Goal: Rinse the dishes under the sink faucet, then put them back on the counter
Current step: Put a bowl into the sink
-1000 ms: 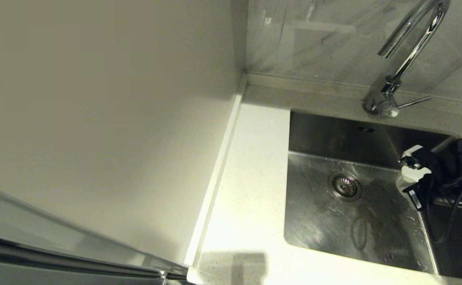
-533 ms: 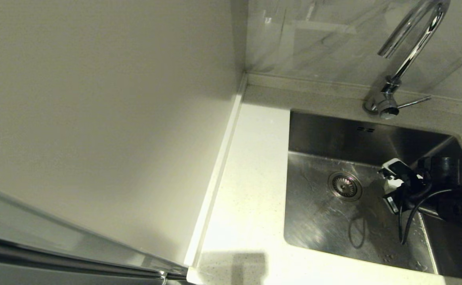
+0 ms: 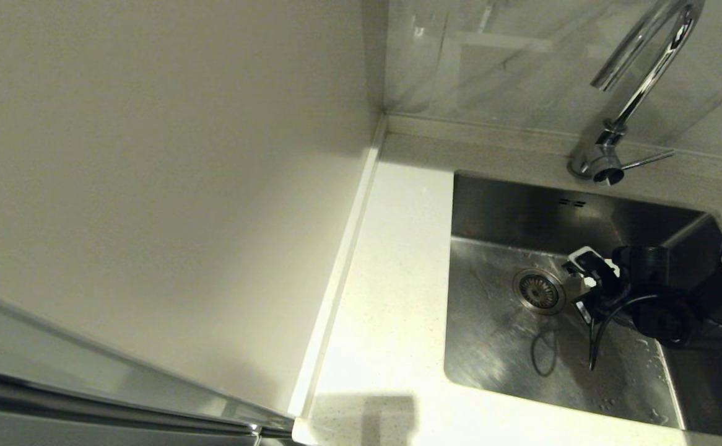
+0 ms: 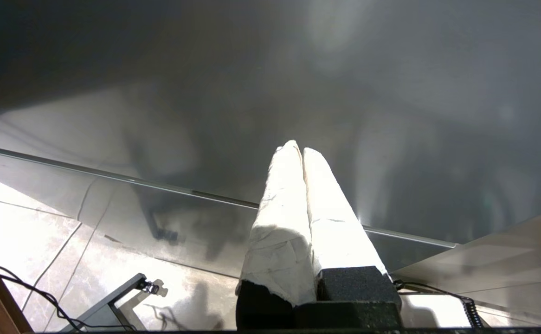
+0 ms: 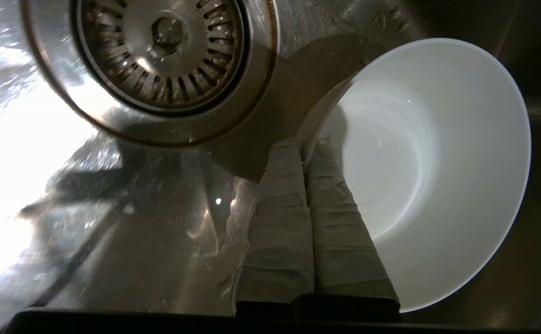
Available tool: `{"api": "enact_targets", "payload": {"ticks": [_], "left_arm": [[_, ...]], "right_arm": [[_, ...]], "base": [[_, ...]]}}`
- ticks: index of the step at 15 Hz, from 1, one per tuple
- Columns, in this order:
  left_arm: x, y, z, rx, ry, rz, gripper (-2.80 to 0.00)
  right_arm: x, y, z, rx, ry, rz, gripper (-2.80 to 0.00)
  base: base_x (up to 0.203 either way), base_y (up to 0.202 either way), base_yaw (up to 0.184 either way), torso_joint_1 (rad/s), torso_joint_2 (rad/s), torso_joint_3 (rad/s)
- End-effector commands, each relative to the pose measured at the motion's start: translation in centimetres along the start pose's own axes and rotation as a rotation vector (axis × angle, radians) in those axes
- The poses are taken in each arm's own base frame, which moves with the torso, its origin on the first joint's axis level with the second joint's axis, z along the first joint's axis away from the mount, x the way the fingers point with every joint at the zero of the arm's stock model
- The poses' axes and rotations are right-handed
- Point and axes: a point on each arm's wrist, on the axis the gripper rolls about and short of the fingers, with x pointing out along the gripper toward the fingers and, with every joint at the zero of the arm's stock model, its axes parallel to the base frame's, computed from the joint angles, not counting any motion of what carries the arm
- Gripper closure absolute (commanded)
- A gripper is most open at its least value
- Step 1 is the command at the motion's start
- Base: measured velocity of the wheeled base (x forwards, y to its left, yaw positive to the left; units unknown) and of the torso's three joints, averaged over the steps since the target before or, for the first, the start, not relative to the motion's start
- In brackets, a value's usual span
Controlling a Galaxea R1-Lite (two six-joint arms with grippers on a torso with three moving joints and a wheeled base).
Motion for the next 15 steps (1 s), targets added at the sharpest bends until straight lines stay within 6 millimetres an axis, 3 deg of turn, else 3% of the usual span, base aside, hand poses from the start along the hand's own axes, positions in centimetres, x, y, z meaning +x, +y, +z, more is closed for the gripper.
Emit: {"api": "enact_targets", "payload": {"ticks": [1,3,4,9,11,13,15], "left_arm": [[0.0,0.0,0.0,-0.001,-0.003,0.000,0.00],[0.0,0.0,0.0,-0.001,-0.003,0.000,0.00],[0.0,0.0,0.0,-0.001,-0.003,-0.001,0.00],[0.0,0.0,0.0,-0.001,-0.003,0.002,0.00],[0.0,0.0,0.0,-0.001,-0.003,0.000,0.00],[0.0,0.0,0.0,-0.001,-0.003,-0.001,0.00],[0.0,0.0,0.0,-0.001,-0.003,0.000,0.00]], "right_arm": [[1.7,1.0,0.0,-0.012,0.008,-0.014,0.00],[3.0,1.1,0.5,-0.006,-0.003,-0.064,0.00],[3.3,0.9,0.7,-0.002,-0.010,-0.083,-2.80],[2.8,-0.4,1.5,0.018,-0.034,-0.115,-2.80],[1.5,-1.4,2.4,0.041,-0.063,-0.135,-2.80],[-1.8,-3.6,4.8,0.096,-0.137,-0.193,-2.80],[-7.2,-6.6,7.4,0.145,-0.220,-0.260,-2.80]], "base": [[0.000,0.000,0.000,0.000,0.00,0.000],[0.000,0.000,0.000,0.000,0.00,0.000],[0.000,0.000,0.000,0.000,0.00,0.000],[0.000,0.000,0.000,0.000,0.00,0.000],[0.000,0.000,0.000,0.000,0.00,0.000],[0.000,0.000,0.000,0.000,0.00,0.000],[0.000,0.000,0.000,0.000,0.00,0.000]]}}
